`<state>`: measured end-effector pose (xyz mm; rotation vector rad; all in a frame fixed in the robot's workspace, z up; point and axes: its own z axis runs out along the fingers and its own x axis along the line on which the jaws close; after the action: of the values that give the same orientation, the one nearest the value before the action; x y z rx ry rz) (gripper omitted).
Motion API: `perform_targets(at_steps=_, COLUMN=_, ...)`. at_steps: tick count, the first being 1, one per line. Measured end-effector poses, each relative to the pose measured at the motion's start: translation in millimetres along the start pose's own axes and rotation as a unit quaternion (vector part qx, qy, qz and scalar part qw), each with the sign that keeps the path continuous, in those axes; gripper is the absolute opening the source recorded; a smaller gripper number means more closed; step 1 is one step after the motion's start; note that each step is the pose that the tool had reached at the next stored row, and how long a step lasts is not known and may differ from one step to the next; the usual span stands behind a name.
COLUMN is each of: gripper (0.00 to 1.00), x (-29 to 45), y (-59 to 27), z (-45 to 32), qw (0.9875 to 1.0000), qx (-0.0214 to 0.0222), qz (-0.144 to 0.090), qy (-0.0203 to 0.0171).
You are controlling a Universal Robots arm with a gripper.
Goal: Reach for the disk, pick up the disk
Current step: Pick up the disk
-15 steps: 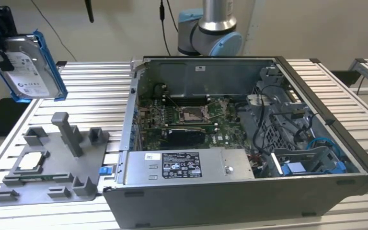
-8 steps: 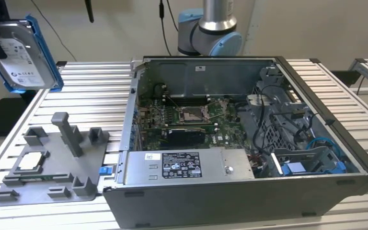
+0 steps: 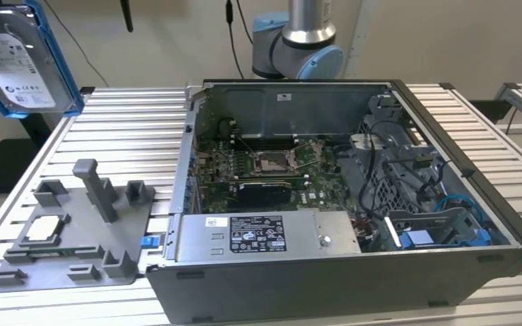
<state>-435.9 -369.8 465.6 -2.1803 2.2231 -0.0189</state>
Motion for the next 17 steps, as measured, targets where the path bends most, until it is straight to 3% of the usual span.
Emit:
perform_targets(at_steps=11, gripper=0.00, x=0.0, y=0.0, z=-0.3, qw=1.0000, qx=0.0000, qz=0.000, qy=0.0000)
perform_targets(at_steps=17, gripper=0.00, x=-0.1, y=-5.5, z=-0.2, qw=1.0000, qx=0.0000, qz=0.000, qy=0.0000)
